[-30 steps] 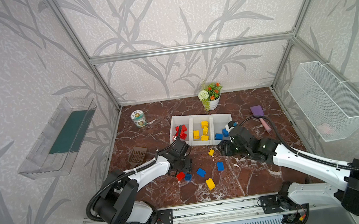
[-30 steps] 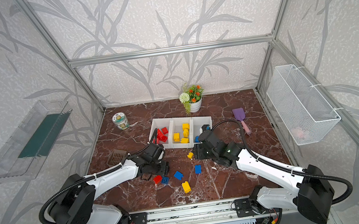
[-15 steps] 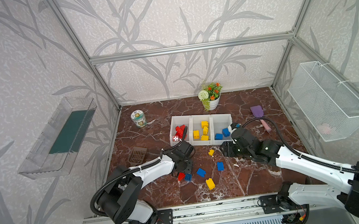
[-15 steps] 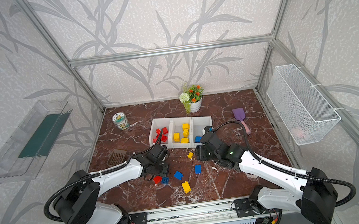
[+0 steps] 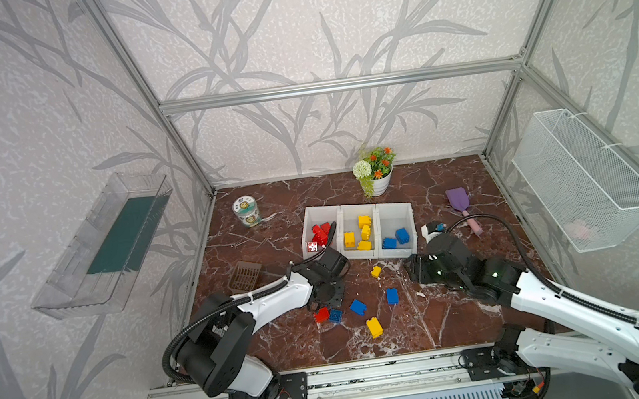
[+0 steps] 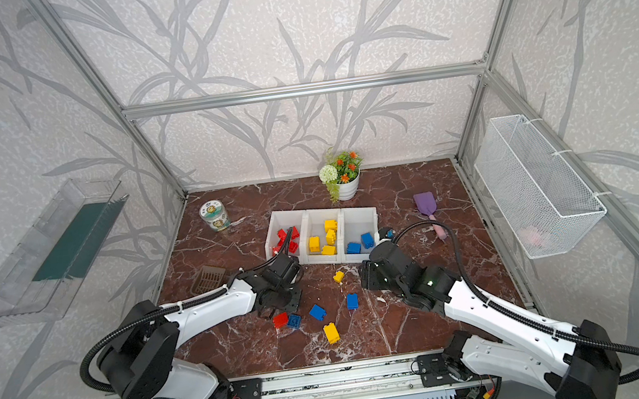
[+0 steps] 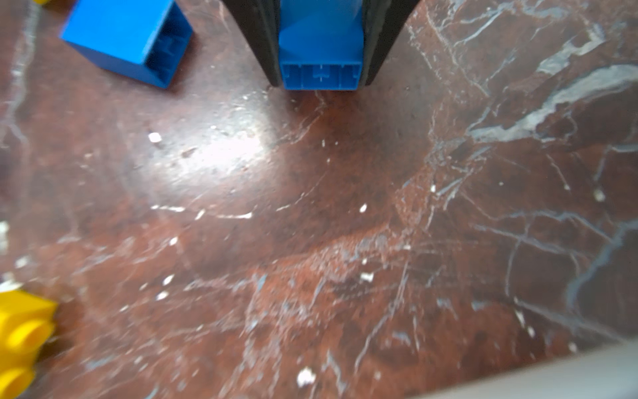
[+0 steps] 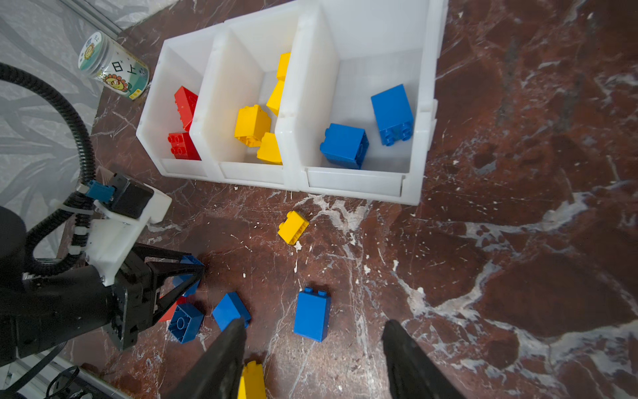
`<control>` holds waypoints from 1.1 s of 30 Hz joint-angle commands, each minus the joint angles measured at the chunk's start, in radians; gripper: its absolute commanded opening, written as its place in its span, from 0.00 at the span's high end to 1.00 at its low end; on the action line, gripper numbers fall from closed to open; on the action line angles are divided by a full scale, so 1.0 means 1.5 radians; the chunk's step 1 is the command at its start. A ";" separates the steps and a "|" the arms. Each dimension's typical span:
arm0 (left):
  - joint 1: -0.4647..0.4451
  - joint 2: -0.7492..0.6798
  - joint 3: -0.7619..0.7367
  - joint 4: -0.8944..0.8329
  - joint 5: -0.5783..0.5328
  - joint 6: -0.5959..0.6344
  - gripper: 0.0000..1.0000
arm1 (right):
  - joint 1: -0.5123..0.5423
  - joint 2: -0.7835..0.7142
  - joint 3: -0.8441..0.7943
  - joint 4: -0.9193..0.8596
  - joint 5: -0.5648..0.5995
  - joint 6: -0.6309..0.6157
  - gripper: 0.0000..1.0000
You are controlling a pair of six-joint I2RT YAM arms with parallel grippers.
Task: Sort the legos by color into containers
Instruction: 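Lower the left gripper onto the blue brick, grasp and lift it, then carry the blue brick with the left gripper into the blue compartment and release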
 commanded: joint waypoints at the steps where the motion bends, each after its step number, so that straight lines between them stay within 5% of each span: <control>1: -0.003 0.004 0.067 -0.018 0.000 0.010 0.71 | -0.003 -0.051 -0.010 -0.050 0.048 -0.014 0.36; 15: -0.047 0.237 0.506 -0.100 0.028 0.072 0.71 | -0.010 -0.164 -0.022 -0.164 0.063 -0.077 0.35; 29: -0.063 0.447 0.742 -0.105 0.039 0.052 0.71 | -0.010 -0.190 -0.018 -0.237 0.013 -0.074 0.35; 33: -0.064 0.488 0.794 -0.105 0.036 0.043 0.61 | -0.010 -0.198 -0.012 -0.262 0.010 -0.072 0.35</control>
